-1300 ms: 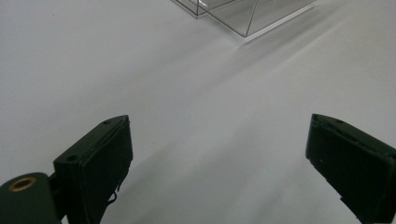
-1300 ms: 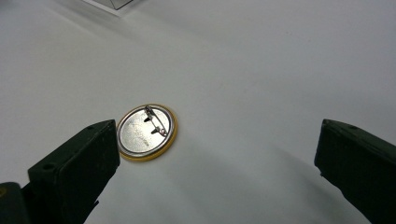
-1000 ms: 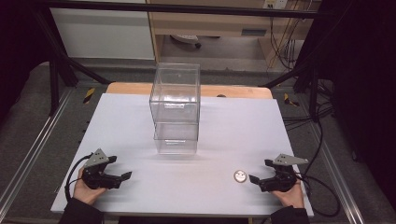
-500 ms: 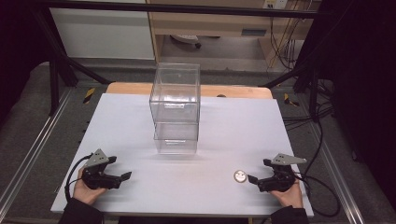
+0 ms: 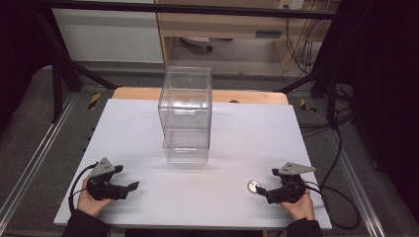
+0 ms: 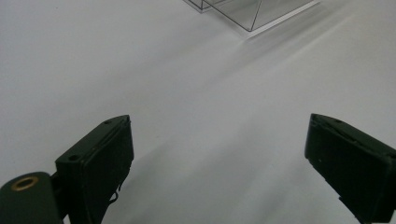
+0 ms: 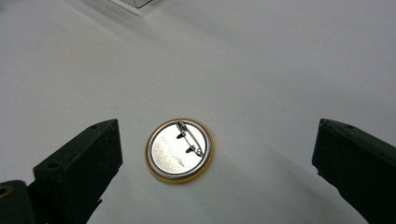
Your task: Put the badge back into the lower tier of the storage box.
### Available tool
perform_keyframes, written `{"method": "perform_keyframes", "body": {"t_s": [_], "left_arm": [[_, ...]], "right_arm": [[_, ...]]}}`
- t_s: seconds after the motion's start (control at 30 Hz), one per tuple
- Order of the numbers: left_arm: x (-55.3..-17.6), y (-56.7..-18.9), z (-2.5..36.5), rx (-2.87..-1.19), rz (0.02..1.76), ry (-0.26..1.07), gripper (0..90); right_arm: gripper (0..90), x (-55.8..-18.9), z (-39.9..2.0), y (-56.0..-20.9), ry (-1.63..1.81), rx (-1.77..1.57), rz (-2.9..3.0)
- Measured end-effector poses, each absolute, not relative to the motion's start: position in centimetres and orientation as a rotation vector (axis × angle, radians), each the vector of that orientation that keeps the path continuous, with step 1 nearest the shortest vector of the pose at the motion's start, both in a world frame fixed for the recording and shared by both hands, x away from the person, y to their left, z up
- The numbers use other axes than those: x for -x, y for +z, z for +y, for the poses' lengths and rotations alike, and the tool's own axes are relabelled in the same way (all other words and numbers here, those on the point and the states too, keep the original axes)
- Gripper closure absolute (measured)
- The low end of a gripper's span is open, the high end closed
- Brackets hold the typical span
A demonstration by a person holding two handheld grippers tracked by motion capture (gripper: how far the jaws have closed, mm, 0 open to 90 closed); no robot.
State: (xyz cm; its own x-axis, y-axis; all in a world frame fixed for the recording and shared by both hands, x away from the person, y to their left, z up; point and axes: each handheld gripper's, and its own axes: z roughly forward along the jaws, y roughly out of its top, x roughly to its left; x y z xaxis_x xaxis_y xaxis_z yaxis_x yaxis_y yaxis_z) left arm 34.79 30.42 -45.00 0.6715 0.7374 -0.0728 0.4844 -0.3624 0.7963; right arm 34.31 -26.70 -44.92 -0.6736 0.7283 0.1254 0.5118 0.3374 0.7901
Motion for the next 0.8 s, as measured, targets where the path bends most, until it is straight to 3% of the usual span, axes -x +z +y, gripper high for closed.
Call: {"method": "perform_keyframes", "body": {"t_s": [0.47,0.8], "left_arm": [[-34.9,-45.0,30.4,-2.03,0.95,0.376,7.8],[-34.9,-45.0,30.3,-2.033,0.95,0.374,8.0]], "right_arm": [[7.3,-34.3,-24.9,-45.2,1.178,-1.077,2.385],[23.0,-34.3,-23.9,-45.5,1.149,-0.995,2.433]]}}
